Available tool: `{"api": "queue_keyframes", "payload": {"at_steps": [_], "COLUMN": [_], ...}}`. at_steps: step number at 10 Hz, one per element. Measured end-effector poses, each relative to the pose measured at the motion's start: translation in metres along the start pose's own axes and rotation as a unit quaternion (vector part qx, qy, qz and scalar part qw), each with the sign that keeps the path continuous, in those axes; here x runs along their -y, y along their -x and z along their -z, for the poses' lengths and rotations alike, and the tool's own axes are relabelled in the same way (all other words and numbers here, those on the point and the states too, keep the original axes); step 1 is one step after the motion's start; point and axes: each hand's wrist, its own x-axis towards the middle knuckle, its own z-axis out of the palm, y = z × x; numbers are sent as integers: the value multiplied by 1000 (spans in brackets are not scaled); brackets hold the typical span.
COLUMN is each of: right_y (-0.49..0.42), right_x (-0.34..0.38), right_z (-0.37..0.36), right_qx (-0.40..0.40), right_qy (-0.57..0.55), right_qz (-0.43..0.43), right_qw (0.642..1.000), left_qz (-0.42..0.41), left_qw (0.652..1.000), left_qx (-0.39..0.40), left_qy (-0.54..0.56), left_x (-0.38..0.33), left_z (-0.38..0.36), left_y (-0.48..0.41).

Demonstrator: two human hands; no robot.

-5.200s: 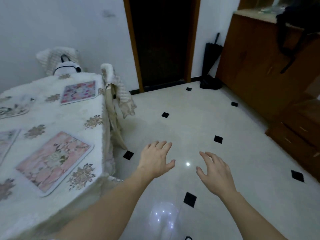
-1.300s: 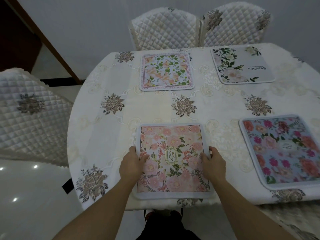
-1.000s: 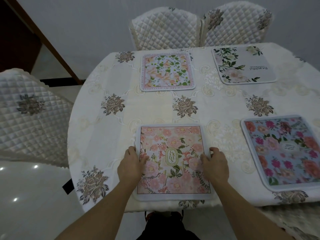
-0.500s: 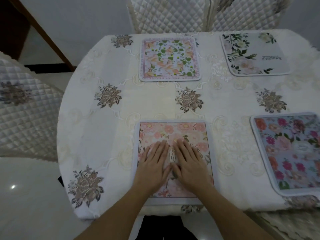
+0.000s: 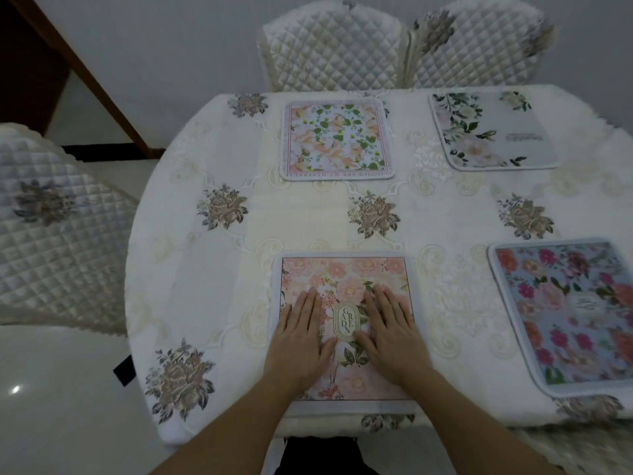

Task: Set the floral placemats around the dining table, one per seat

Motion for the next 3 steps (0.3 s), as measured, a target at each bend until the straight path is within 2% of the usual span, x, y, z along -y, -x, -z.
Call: {"api": "queue_keyframes", "payload": {"at_steps": [1,3], "right_y": [-2,-5], "right_x": [4,15], "right_z": [23,82], "right_qx": [48,-4], "right_qy": [-20,-9], "right_qz": [-11,-33], "right_qw": [999,999], "left_qz": [7,-2], "left_qw": [998,1000], "left_qx": [56,21], "left_qy": [7,21], "left_x": [-6,-12], "left_z": [20,76], "left_y": [-1,-7]}}
